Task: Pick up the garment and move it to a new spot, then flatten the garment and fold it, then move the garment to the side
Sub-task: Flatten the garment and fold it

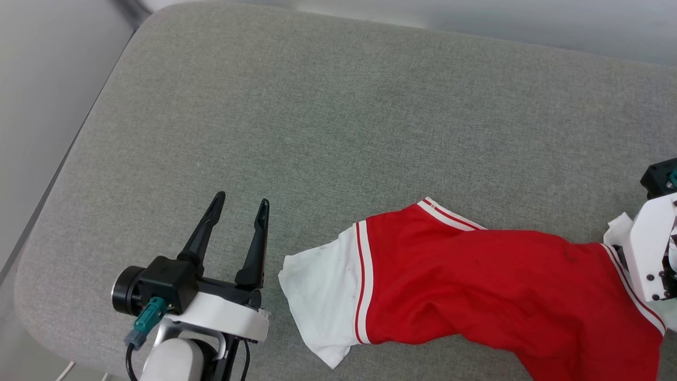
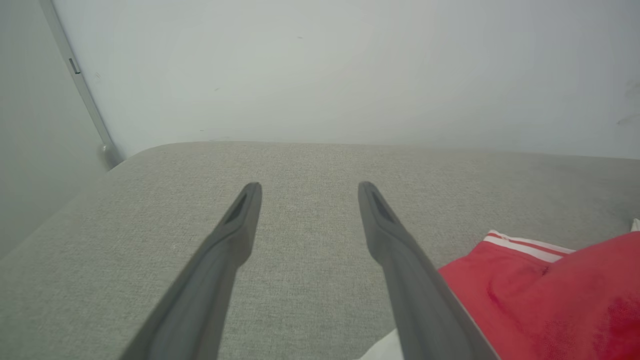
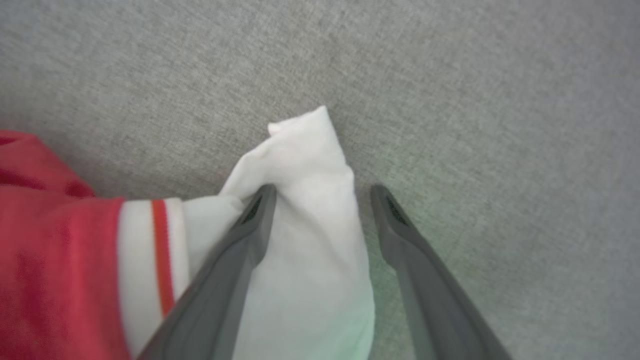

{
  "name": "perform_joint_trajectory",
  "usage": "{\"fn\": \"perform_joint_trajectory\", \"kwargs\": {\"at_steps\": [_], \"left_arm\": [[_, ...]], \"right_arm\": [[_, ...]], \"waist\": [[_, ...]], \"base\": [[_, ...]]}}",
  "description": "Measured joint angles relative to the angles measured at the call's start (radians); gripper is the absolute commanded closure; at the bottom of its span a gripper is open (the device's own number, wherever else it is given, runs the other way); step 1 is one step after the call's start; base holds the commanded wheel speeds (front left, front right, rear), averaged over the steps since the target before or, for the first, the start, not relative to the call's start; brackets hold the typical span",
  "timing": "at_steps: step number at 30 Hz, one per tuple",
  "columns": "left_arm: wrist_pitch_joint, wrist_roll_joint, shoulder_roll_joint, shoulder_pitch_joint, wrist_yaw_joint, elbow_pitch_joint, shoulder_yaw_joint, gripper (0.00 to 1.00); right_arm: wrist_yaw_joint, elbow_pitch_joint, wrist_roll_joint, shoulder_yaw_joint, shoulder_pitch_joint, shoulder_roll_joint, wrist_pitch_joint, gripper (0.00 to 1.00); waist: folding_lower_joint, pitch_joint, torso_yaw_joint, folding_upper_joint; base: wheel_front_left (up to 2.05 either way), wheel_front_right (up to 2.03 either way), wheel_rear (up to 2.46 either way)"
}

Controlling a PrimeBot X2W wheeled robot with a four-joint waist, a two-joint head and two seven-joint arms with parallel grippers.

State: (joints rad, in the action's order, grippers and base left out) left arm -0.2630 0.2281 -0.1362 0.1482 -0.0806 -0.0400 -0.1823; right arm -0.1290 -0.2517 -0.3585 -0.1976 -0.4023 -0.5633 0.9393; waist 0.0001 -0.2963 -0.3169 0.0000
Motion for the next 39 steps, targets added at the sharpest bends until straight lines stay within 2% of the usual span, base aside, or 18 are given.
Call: {"fn": "perform_joint_trajectory", "kwargs": {"at_steps": [2,3,4,8,13,17,25,29,33,35,39], "left_arm": [[0.0,-0.006,0.006,0.0,-0.008,-0.002,0.008,0.0],[0.0,-0.008,0.009,0.0,-0.009,-0.002,0.013,0.0],[0.0,-0.013,0.011,-0.001,-0.011,-0.004,0.018,0.0],[0.0,-0.025,0.014,-0.003,-0.018,-0.009,0.032,0.0],[0.0,-0.042,0.014,-0.011,-0.025,-0.007,0.053,0.0],[0.0,-0.042,0.018,-0.025,-0.027,0.014,0.084,0.0],[0.0,-0.055,0.019,-0.066,-0.034,0.016,0.11,0.0],[0.0,-0.058,0.019,-0.07,-0.035,0.018,0.118,0.0],[0.0,-0.059,0.018,-0.071,-0.039,0.017,0.121,0.0],[0.0,-0.062,0.018,-0.071,-0.04,0.014,0.122,0.0],[0.0,-0.064,0.017,-0.074,-0.04,0.009,0.124,0.0]], "right_arm": [[0.0,-0.012,-0.01,-0.007,0.003,-0.004,-0.01,0.0],[0.0,-0.019,-0.013,-0.01,0.004,-0.004,-0.014,0.43],[0.001,-0.024,-0.02,-0.017,0.005,-0.006,-0.017,1.0],[0.0,-0.043,-0.036,-0.033,0.026,0.003,-0.076,1.0],[-0.003,-0.09,-0.032,0.028,0.037,0.032,-0.18,1.0],[-0.002,-0.093,-0.025,0.063,0.067,0.035,-0.221,1.0],[-0.002,-0.092,0.044,0.3,0.14,0.123,-0.302,1.0],[-0.002,-0.097,0.125,0.423,0.178,0.186,-0.334,1.0],[-0.002,-0.11,0.204,0.502,0.188,0.258,-0.371,1.0],[-0.002,-0.12,0.239,0.521,0.188,0.284,-0.402,0.0],[-0.002,-0.121,0.255,0.505,0.187,0.31,-0.481,0.0]], "waist": [[0.0,-0.001,-0.002,0.0],[0.0,0.0,-0.001,0.0],[0.0,0.002,0.0,0.0],[-0.0001,0.015,0.012,0.0],[0.0,0.043,0.042,0.0],[0.0,0.074,0.073,0.0],[-0.0001,0.124,0.146,0.0],[-0.0001,0.132,0.174,0.0],[0.0,0.133,0.194,0.0],[-0.0001,0.136,0.202,0.0],[-0.0001,0.15,0.217,0.0]], "base": [[0.0,0.0,0.0],[0.0,0.0,0.0],[0.0,0.0,0.0],[0.0,0.0,0.0],[0.0,0.0,0.0],[0.0,0.0,0.0],[0.0,0.0,0.0],[0.0,0.0,0.0],[0.0,0.0,0.0],[0.0,0.0,0.0],[0.0,0.0,0.0]]}}
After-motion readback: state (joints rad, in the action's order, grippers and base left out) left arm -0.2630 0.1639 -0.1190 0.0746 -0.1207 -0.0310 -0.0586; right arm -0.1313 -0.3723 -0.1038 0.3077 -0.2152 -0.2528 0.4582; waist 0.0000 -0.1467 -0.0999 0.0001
